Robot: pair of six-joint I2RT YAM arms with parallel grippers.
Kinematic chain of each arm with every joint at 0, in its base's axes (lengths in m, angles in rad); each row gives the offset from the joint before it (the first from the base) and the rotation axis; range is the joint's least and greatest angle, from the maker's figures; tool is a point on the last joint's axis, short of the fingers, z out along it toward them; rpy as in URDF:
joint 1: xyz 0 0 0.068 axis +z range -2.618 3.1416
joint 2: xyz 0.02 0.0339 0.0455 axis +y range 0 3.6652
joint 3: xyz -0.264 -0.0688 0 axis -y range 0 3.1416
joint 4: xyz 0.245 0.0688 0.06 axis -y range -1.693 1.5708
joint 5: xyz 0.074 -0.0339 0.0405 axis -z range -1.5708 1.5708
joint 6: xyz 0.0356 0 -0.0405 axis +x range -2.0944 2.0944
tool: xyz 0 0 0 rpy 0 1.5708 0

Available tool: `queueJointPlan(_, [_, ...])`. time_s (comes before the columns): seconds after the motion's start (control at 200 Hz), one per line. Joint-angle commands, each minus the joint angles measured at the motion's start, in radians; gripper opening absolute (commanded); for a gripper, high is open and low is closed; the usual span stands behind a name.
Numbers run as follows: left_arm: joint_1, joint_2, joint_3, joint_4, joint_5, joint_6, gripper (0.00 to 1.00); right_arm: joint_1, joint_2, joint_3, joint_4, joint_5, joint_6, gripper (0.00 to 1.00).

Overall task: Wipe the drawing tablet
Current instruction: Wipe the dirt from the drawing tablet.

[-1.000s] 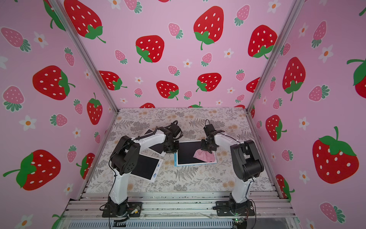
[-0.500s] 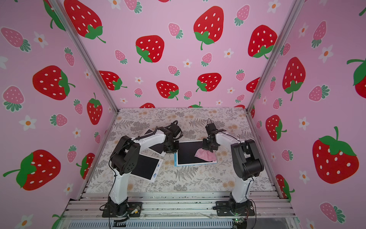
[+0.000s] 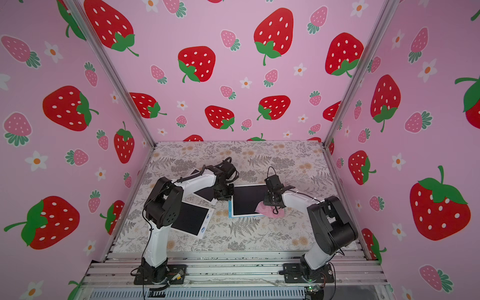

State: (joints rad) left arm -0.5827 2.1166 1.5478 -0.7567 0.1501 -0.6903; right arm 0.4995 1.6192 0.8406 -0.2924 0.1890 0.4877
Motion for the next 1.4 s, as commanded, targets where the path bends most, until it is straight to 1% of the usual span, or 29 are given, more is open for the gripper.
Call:
queueJointPlan(0.0, [0.037, 0.118, -0.048, -0.108, -0.136, 0.015, 0.17, 0.009, -0.008, -0.055, 0.041, 0.041, 0.05, 0.0])
queueJointPlan(0.11, [0.038, 0.126, -0.034, -0.118, -0.138, 0.021, 0.17, -0.058, -0.063, -0.118, 0.019, 0.131, 0.101, 0.0])
queueJointPlan(0.15, [0.037, 0.126, -0.031, -0.118, -0.136, 0.018, 0.17, -0.086, -0.091, -0.14, 0.012, 0.124, 0.132, 0.0])
queueJointPlan(0.2, [0.037, 0.126, -0.029, -0.118, -0.135, 0.017, 0.17, -0.087, -0.116, -0.151, -0.007, 0.159, 0.161, 0.0])
queueJointPlan(0.26, [0.037, 0.125, -0.028, -0.118, -0.132, 0.015, 0.17, -0.087, -0.112, -0.129, -0.058, 0.161, 0.202, 0.0])
queueJointPlan(0.33, [0.037, 0.126, -0.027, -0.118, -0.132, 0.017, 0.17, -0.058, -0.089, -0.098, -0.074, 0.134, 0.213, 0.0])
queueJointPlan(0.45, [0.037, 0.128, -0.021, -0.123, -0.13, 0.021, 0.17, 0.058, -0.042, -0.03, -0.085, 0.13, 0.193, 0.0])
queueJointPlan(0.51, [0.037, 0.127, -0.018, -0.124, -0.13, 0.021, 0.17, 0.075, -0.024, -0.001, -0.137, 0.15, 0.207, 0.0])
queueJointPlan(0.56, [0.037, 0.126, -0.017, -0.123, -0.129, 0.021, 0.17, 0.049, -0.03, -0.007, -0.169, 0.165, 0.233, 0.0])
queueJointPlan(0.685, [0.037, 0.126, -0.016, -0.121, -0.123, 0.019, 0.17, -0.122, -0.06, -0.051, -0.186, 0.087, 0.247, 0.0])
queueJointPlan(0.735, [0.035, 0.126, -0.017, -0.121, -0.123, 0.02, 0.17, -0.14, -0.051, -0.038, -0.191, 0.074, 0.225, 0.0])
queueJointPlan(0.805, [0.035, 0.126, -0.015, -0.119, -0.122, 0.02, 0.17, -0.106, -0.029, -0.008, -0.178, 0.047, 0.202, 0.0])
queueJointPlan(0.905, [0.036, 0.126, -0.014, -0.119, -0.121, 0.02, 0.17, 0.006, 0.014, 0.062, -0.191, 0.06, 0.199, 0.0])
queueJointPlan(0.971, [0.036, 0.126, -0.012, -0.12, -0.122, 0.02, 0.17, 0.022, 0.033, 0.081, -0.216, 0.075, 0.208, 0.0])
queueJointPlan(1.021, [0.035, 0.126, -0.012, -0.121, -0.121, 0.02, 0.17, -0.013, 0.033, 0.068, -0.231, 0.087, 0.214, 0.0])
queueJointPlan(1.131, [0.035, 0.124, -0.015, -0.119, -0.121, 0.018, 0.17, -0.153, -0.002, 0.001, -0.232, 0.044, 0.212, 0.0])
queueJointPlan(1.181, [0.034, 0.123, -0.018, -0.119, -0.121, 0.017, 0.17, -0.171, -0.025, -0.013, -0.228, 0.04, 0.201, 0.0])
queueJointPlan(1.236, [0.034, 0.125, -0.018, -0.116, -0.121, 0.014, 0.17, -0.148, -0.032, -0.005, -0.223, 0.025, 0.189, 0.0])
queueJointPlan(1.346, [0.034, 0.129, -0.011, -0.119, -0.12, 0.013, 0.17, -0.031, 0.006, 0.069, -0.246, 0.035, 0.193, 0.0])
queueJointPlan(1.396, [0.034, 0.13, -0.006, -0.122, -0.121, 0.014, 0.17, -0.009, 0.03, 0.096, -0.27, 0.037, 0.202, 0.0])
